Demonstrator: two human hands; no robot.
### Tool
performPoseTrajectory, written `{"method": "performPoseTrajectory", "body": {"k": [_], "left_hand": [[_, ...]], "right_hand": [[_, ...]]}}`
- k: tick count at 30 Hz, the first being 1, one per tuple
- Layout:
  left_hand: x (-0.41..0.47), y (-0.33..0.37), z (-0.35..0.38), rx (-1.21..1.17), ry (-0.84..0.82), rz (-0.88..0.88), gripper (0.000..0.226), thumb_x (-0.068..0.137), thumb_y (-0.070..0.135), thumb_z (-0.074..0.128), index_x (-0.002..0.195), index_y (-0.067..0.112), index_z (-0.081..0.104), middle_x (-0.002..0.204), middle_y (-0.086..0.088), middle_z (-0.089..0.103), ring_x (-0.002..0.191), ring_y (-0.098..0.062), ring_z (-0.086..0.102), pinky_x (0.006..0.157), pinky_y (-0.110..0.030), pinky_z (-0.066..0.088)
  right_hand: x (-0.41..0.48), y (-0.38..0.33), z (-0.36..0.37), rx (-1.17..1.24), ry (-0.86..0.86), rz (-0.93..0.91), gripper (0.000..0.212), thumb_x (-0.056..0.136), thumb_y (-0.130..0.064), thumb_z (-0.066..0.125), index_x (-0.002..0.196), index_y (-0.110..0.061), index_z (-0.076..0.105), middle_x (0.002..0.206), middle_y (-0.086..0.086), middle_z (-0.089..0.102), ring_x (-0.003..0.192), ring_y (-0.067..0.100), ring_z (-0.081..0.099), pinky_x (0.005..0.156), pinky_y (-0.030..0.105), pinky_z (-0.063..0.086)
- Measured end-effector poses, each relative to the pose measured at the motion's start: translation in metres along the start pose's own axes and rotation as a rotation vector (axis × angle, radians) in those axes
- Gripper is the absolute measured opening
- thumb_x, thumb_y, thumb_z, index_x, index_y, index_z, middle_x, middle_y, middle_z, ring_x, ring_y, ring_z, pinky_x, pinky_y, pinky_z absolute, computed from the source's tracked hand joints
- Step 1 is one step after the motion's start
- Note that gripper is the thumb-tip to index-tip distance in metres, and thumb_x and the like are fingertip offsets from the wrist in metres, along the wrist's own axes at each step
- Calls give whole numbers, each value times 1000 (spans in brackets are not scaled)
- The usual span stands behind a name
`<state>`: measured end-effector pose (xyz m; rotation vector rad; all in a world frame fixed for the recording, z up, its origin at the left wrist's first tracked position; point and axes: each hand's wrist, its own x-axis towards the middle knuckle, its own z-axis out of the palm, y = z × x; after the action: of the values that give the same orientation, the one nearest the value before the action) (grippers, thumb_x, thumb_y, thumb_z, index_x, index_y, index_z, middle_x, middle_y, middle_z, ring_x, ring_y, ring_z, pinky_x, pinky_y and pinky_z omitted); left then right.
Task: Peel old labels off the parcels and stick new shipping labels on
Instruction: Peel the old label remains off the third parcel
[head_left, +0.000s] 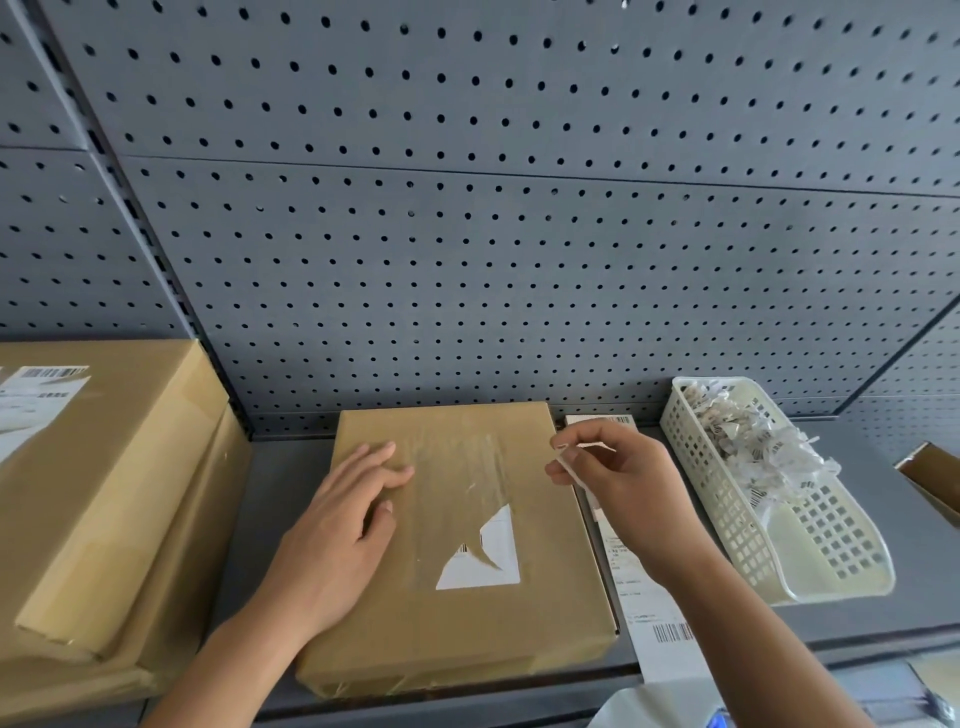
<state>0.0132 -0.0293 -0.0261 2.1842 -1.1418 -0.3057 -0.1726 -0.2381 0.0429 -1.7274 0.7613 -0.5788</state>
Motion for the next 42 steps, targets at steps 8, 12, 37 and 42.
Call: {"method": "performPoseTrajectory", "body": {"k": [8,12,37,42], "left_hand": [[0,2,-1,4,-5,-16,35,105,32,42,134,52,46,152,44,17,145,18,-1,119,-36,25],[0,2,-1,-1,-3,-20,35,105,32,42,134,51,47,153,43,18,145,18,-1,120,-37,24],[1,3,-2,32,15,14,35,103,30,45,125,58,44,150,46,17,145,18,3,116,-32,22],[1,2,-1,30,18,12,35,102,31,45,125,58,44,153,42,20,146,16,4,121,-41,21]], "right_hand": [[-6,-4,-5,84,-25,56,15,96,-18,63,108,-13,71,94,-1,78,95,8,73,92,24,53],[-7,1,-13,68,-154,60,30,93,-7,66,121,-19,65,109,-5,75,111,4,66,95,22,52],[6,26,-148,-735,639,11,22,87,-4,58,103,-12,71,106,8,65,87,18,52,79,28,35],[5,31,-167,-830,593,56,31,94,-13,56,122,-10,68,127,14,56,98,23,52,90,32,37]]}}
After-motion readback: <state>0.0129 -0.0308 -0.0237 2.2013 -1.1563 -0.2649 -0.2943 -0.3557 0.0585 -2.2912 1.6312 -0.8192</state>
